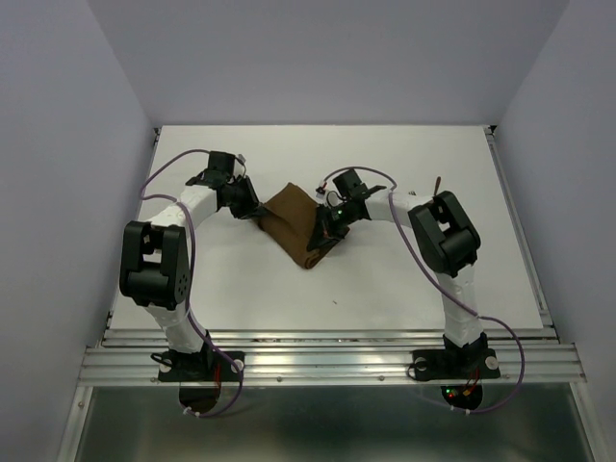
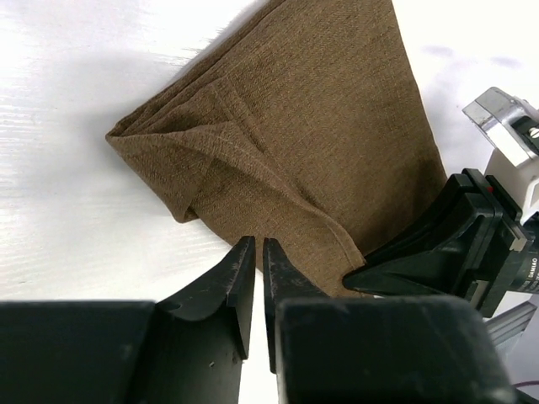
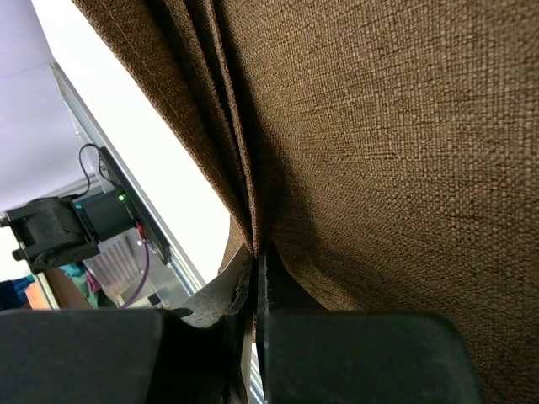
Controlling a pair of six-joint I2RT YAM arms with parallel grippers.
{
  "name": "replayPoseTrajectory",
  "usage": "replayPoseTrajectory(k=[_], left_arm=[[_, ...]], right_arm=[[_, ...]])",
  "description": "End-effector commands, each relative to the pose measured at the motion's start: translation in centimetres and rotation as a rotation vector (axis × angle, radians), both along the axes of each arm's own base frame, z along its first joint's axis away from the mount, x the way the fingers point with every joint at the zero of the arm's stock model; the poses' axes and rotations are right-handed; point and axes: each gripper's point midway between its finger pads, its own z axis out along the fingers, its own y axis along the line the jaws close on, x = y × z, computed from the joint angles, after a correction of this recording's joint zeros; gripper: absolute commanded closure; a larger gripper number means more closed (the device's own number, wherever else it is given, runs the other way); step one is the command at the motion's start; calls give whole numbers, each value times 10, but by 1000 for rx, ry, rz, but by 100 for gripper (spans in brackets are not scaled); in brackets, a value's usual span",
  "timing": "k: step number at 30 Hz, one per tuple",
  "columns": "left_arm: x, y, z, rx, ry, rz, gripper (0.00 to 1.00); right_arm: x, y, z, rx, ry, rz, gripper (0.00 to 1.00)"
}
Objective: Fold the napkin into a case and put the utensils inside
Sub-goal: Fold the lower triangle-folded napkin at the center of the board.
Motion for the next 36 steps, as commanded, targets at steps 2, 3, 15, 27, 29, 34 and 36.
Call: replayPoseTrajectory(k=[2, 3, 15, 27, 29, 34, 36], left_arm=[[6, 2, 18, 24, -53, 0, 92], [8, 4, 9, 38, -31, 17, 100], [32, -14, 14, -20, -47, 27, 69], [42, -17, 7, -5, -29, 48, 36], [41, -17, 6, 6, -22, 51, 36], [42, -19, 2, 26, -10, 66, 41], [43, -23, 1, 20, -8, 63, 45]], right_arm=[[13, 2, 3, 38, -18, -26, 99], [12, 2, 3, 40, -19, -25, 99], [12, 1, 0, 34, -20, -27, 99], [11, 0, 0, 31, -21, -26, 99], [11, 0, 1, 33, -24, -26, 99], [11, -1, 2, 32, -25, -26, 99], [10, -1, 0, 29, -23, -27, 99]])
